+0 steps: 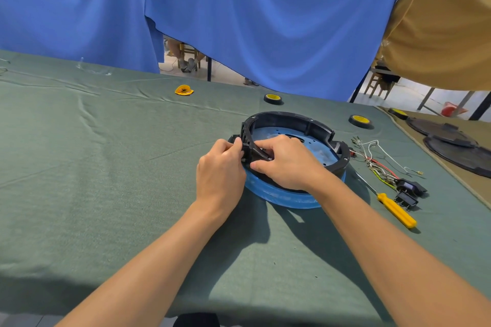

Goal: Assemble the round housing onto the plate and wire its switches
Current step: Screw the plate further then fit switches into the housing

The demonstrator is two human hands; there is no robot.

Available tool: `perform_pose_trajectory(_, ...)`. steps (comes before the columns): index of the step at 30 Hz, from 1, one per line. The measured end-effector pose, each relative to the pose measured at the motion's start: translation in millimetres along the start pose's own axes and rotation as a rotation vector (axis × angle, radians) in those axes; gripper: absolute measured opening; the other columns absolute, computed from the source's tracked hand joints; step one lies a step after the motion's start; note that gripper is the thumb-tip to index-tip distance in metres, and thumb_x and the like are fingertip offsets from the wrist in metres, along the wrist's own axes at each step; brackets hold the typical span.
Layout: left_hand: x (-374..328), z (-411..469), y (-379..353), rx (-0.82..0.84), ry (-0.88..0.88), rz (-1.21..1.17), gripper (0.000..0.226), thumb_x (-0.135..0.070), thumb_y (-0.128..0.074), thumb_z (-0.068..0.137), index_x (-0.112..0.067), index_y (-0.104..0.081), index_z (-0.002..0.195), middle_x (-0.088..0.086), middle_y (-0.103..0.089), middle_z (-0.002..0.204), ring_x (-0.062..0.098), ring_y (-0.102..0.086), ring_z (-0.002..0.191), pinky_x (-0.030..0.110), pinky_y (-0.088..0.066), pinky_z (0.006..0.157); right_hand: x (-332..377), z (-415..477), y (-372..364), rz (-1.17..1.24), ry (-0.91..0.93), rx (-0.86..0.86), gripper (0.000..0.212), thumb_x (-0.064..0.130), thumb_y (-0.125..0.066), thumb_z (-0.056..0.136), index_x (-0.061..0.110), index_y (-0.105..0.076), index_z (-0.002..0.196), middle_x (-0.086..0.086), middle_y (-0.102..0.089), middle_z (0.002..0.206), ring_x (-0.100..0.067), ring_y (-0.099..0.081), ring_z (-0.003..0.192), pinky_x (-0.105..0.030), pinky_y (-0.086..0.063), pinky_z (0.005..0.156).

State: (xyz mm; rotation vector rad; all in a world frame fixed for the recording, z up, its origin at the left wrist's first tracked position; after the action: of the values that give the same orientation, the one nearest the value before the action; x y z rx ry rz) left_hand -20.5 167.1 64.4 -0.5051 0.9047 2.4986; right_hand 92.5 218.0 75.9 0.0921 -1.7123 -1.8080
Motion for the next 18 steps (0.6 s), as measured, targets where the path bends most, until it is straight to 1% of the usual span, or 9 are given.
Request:
perform_pose_trajectory(3, -1, -2, -4, 0.026, 0.047, 0.028, 0.032, 0.006, -0.062, 0.086, 0.003, -0.069, 0.117, 0.022, -0.067, 0.092, 0.044, -0.064, 0.07, 0.044, -0.047, 0.06, 2, 1, 1, 0.009, 0.014, 0.012, 0.009, 0.033, -0.064, 0.087, 0.026, -0.068, 0.084, 0.003, -0.064, 0.067, -0.017, -0.057, 0.063, -0.044, -0.051, 0.065)
perform_pose_trajectory(4, -3, -2, -4, 0.034, 0.046, 0.038, 0.034, 0.008, -0.063, 0.084, 0.005, -0.069, 0.117, 0.023, -0.067, 0.091, 0.044, -0.064, 0.068, 0.043, -0.047, 0.058, 2, 1, 2, 0.01, 0.02, 0.013, 0.008, 0.032, -0.064, 0.087, 0.026, -0.068, 0.084, 0.002, -0.064, 0.067, -0.017, -0.056, 0.063, -0.043, -0.05, 0.065)
perform_pose_trajectory(7, -9, -2, -1, 0.036, -0.017, 0.063, 0.036, 0.016, -0.068, 0.073, 0.01, -0.07, 0.108, 0.024, -0.068, 0.084, 0.043, -0.064, 0.059, 0.042, -0.048, 0.048, 3, 0, 1, 0.006, 0.04, 0.022, 0.009, 0.032, -0.064, 0.087, 0.026, -0.066, 0.081, 0.003, -0.062, 0.066, -0.016, -0.054, 0.062, -0.041, -0.048, 0.063)
perform_pose_trajectory(9, -9, -3, 0, 0.02, -0.033, 0.055, 0.032, 0.016, -0.068, 0.075, 0.01, -0.07, 0.106, 0.024, -0.069, 0.086, 0.042, -0.065, 0.061, 0.044, -0.051, 0.051, 3, 0, 1, 0.003, 0.049, 0.023, 0.013, 0.032, -0.064, 0.087, 0.029, -0.063, 0.075, 0.005, -0.06, 0.064, -0.015, -0.052, 0.06, -0.038, -0.044, 0.059)
perform_pose_trajectory(11, -7, -2, 0, 0.008, -0.007, 0.027, 0.02, 0.011, -0.065, 0.082, 0.008, -0.071, 0.1, 0.024, -0.068, 0.086, 0.044, -0.065, 0.065, 0.045, -0.049, 0.054, 5, 2, 4, 0.003, 0.061, 0.01, 0.021, 0.031, -0.066, 0.086, 0.032, -0.059, 0.067, 0.006, -0.055, 0.058, -0.014, -0.047, 0.056, -0.033, -0.037, 0.055)
perform_pose_trajectory(12, -6, -2, 0, 0.001, 0.0, 0.013, 0.013, 0.008, -0.064, 0.084, 0.008, -0.07, 0.096, 0.023, -0.067, 0.084, 0.045, -0.063, 0.065, 0.046, -0.048, 0.055, 4, 2, 5, 0.007, 0.066, 0.017, 0.018, 0.03, -0.067, 0.085, 0.03, -0.061, 0.068, 0.005, -0.055, 0.057, -0.014, -0.046, 0.056, -0.033, -0.037, 0.055)
perform_pose_trajectory(14, -9, -4, 2, 0.001, -0.027, -0.003, 0.008, 0.004, -0.067, 0.085, 0.007, -0.07, 0.092, 0.022, -0.066, 0.08, 0.044, -0.063, 0.063, 0.046, -0.05, 0.053, 1, 2, 6, 0.024, 0.066, 0.067, 0.004, 0.029, -0.068, 0.084, 0.026, -0.071, 0.083, -0.001, -0.063, 0.067, -0.018, -0.052, 0.063, -0.039, -0.045, 0.062)
perform_pose_trajectory(16, -12, -6, 7, 0.005, -0.078, -0.018, 0.009, 0.0, -0.073, 0.081, 0.005, -0.072, 0.089, 0.019, -0.067, 0.076, 0.04, -0.064, 0.059, 0.045, -0.053, 0.05, -1, -1, 7, 0.065, 0.083, 0.139, 0.019, 0.025, -0.069, 0.085, 0.028, -0.073, 0.103, -0.002, -0.07, 0.084, -0.02, -0.062, 0.079, -0.045, -0.051, 0.078)
perform_pose_trajectory(18, -14, -9, 10, 0.016, -0.158, -0.028, 0.012, -0.005, -0.076, 0.08, 0.003, -0.073, 0.089, 0.015, -0.068, 0.073, 0.037, -0.064, 0.056, 0.045, -0.054, 0.047, -5, -6, 12, 0.082, 0.097, 0.181, 0.033, 0.022, -0.069, 0.087, 0.031, -0.069, 0.119, 0.004, -0.072, 0.1, -0.018, -0.064, 0.094, -0.045, -0.049, 0.09)
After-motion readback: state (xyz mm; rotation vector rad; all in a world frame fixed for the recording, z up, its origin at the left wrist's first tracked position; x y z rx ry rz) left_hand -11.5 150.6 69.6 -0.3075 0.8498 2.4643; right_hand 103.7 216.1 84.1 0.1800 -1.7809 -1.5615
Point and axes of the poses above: each hand's wrist, its own z-axis towards the middle knuckle, its own y-axis out of the back of the hand, x = y × z, the point moved 8 cm from there along z, towards the middle knuckle
